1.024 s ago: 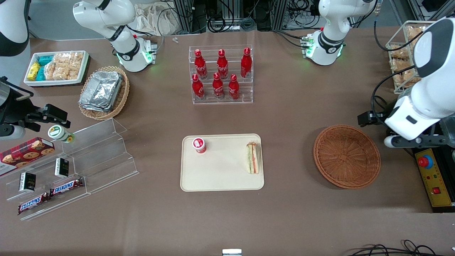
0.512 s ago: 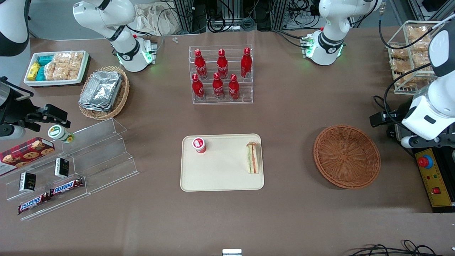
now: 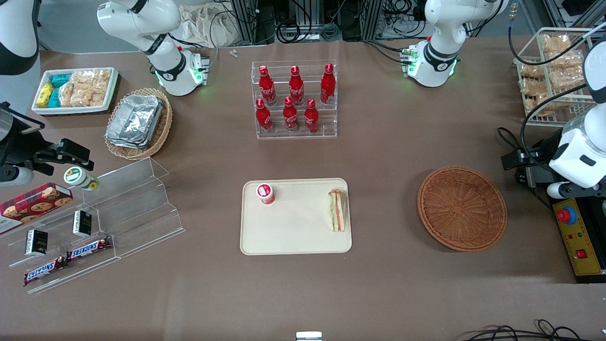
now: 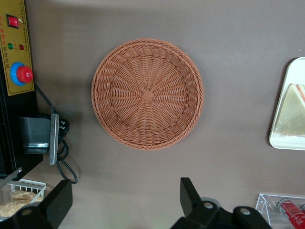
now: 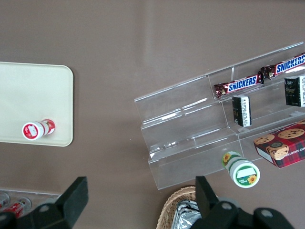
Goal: Place sandwich from basket to tray
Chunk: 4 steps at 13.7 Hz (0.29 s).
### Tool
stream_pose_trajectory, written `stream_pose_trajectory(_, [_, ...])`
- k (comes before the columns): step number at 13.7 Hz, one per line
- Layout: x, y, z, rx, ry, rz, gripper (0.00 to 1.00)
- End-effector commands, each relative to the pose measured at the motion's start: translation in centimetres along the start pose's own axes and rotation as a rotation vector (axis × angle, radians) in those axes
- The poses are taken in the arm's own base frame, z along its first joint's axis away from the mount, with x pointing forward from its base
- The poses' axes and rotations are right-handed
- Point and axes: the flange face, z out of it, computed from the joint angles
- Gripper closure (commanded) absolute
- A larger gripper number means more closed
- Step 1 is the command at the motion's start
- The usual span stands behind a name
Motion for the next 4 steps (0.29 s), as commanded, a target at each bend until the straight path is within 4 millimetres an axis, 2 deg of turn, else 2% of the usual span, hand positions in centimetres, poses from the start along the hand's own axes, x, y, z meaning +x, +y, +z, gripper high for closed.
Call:
stream_pose_trajectory(1, [-0.66, -0.42, -0.67, -0.016, 0.004, -0.02, 0.0])
stream_pose_trajectory(4, [-0.74, -1.27, -0.95, -0.05, 0.007, -0.009, 0.0])
